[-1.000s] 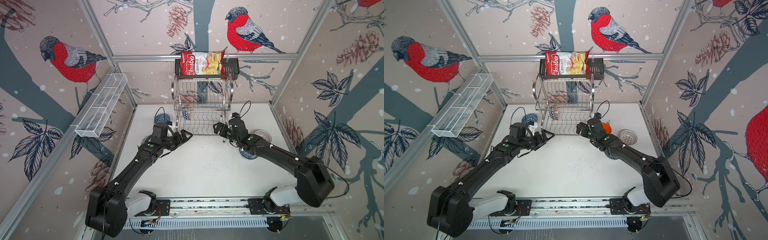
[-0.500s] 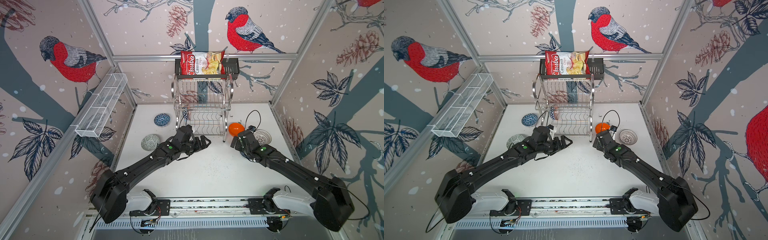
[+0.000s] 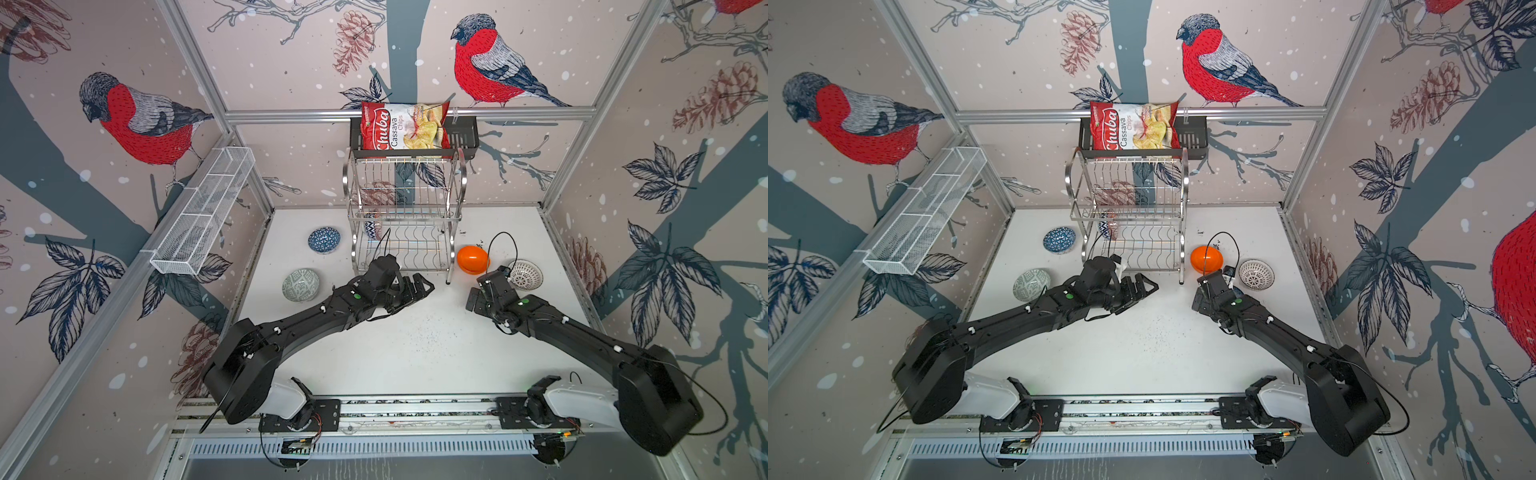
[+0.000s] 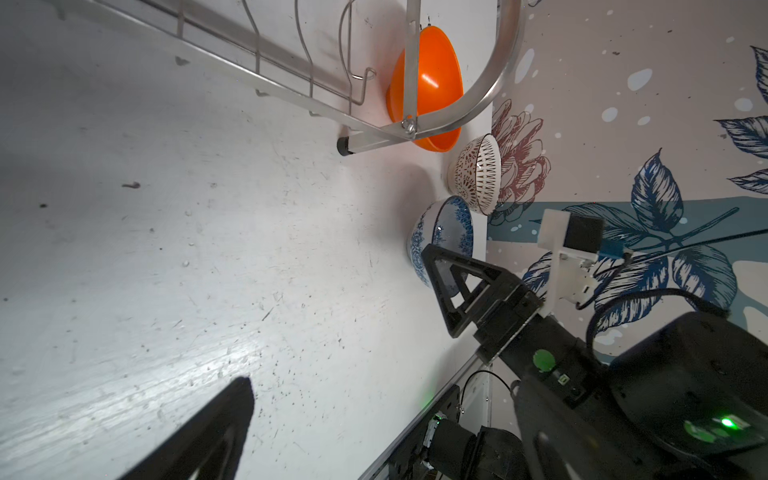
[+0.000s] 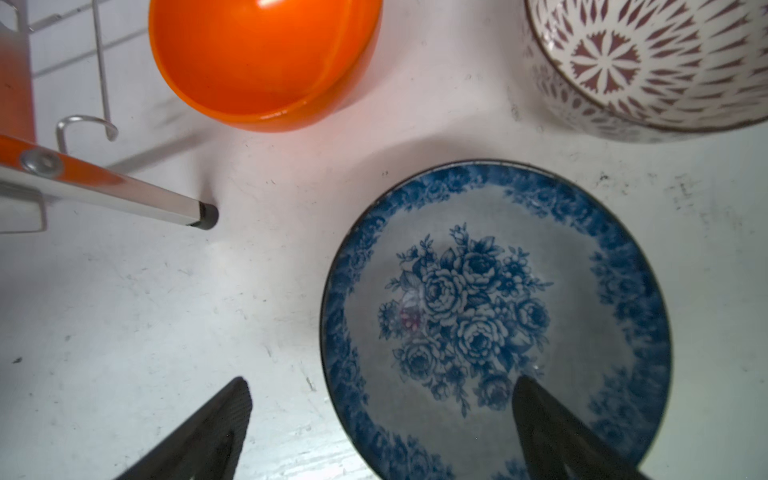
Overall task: Load the bowls into the dish rack
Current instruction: 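Lower the right gripper onto the blue floral plate rim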
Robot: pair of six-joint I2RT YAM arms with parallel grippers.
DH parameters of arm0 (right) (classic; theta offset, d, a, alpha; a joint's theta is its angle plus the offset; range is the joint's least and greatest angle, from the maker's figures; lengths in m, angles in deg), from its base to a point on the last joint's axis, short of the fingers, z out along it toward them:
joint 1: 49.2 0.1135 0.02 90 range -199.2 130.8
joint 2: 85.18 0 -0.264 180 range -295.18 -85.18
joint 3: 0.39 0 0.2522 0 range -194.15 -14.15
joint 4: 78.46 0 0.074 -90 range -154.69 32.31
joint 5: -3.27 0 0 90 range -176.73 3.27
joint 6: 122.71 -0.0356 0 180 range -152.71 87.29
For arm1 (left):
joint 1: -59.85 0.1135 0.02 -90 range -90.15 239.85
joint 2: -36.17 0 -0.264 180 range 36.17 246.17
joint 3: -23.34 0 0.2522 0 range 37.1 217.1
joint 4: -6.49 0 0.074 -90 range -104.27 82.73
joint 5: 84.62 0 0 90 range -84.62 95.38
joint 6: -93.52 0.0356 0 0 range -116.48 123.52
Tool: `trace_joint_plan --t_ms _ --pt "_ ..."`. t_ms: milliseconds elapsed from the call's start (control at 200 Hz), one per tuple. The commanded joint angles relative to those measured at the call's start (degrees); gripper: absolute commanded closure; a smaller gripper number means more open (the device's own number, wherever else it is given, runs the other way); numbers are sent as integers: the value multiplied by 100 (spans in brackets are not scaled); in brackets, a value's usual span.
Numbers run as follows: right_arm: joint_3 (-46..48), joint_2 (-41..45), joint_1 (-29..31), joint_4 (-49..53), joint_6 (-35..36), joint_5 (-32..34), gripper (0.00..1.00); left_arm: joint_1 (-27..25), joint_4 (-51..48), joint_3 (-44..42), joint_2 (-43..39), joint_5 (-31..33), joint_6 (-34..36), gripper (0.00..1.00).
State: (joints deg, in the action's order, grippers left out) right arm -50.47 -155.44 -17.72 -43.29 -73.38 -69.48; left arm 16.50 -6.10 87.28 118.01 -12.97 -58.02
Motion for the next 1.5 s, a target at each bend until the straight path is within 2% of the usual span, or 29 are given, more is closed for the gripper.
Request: trace_joint_plan --t_ms 0,170,325,490,565,820,1276,1496 --pt "54 -32 -1 -134 123 -48 6 -15 521 -66 -3 -106 -190 2" --pt "-12 -128 -15 -269 333 -56 12 -16 450 -8 71 -218 -123 2" --pt "-299 -720 -17 -192 630 -39 19 -15 498 -101 -1 -154 -150 2" --pt "-503 -980 -37 -128 944 156 32 -22 654 -237 -93 -84 -283 2" --pt "-525 -1014 -51 -154 972 108 39 -16 607 -240 -115 -65 -262 2" --pt "-590 -1305 -116 -224 1052 -16 49 -15 446 -191 -186 12 -241 2" --pt "-623 -1372 -165 -321 1131 -79 87 -16 181 -110 -265 129 -236 2" --pt "-578 -1298 -212 -418 1124 -213 95 -21 87 -78 -283 174 -260 2"
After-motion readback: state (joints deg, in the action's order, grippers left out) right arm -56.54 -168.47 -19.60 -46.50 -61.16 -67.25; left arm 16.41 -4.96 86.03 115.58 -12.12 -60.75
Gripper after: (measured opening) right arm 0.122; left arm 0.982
